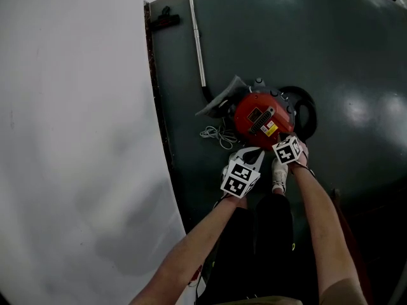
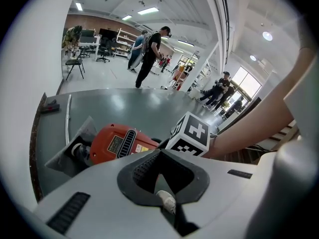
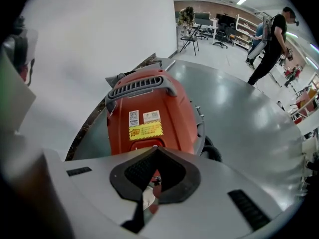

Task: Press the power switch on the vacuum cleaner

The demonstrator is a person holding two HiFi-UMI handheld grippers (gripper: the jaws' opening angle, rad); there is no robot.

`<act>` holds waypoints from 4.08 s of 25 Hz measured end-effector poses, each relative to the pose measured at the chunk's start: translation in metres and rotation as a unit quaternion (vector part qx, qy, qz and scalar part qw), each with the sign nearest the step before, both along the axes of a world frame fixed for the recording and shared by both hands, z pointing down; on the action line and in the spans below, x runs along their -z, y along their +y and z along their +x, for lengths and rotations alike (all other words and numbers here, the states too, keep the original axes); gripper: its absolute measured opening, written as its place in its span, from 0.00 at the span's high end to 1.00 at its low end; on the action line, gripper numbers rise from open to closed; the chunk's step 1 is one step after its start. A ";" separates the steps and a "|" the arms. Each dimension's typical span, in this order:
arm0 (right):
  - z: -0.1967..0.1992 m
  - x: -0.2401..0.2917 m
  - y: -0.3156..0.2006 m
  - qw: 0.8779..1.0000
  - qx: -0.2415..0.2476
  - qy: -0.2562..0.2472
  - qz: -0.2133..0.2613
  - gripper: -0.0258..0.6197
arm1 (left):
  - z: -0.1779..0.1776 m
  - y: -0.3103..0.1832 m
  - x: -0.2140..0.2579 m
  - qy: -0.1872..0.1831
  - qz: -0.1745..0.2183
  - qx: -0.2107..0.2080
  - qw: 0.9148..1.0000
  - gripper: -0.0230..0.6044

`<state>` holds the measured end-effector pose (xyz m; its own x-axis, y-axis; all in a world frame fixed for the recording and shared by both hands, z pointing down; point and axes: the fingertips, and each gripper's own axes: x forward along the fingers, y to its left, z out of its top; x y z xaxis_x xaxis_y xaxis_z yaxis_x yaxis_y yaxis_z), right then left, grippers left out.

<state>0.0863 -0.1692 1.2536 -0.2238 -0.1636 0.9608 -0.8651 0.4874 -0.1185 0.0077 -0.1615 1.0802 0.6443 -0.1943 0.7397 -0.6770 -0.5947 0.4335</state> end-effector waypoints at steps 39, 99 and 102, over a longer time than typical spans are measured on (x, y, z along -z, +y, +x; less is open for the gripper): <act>-0.016 0.730 -0.044 0.857 -0.152 -0.334 0.361 0.94 | -0.033 -0.011 0.564 0.214 0.187 0.014 0.959 0.95; 0.025 0.734 0.027 0.882 -0.088 -0.200 0.417 0.94 | -0.001 0.001 0.557 0.209 0.256 -0.054 0.942 0.95; 0.025 0.737 0.023 0.880 -0.071 -0.191 0.429 0.94 | 0.012 0.004 0.561 0.215 0.257 -0.062 0.940 0.95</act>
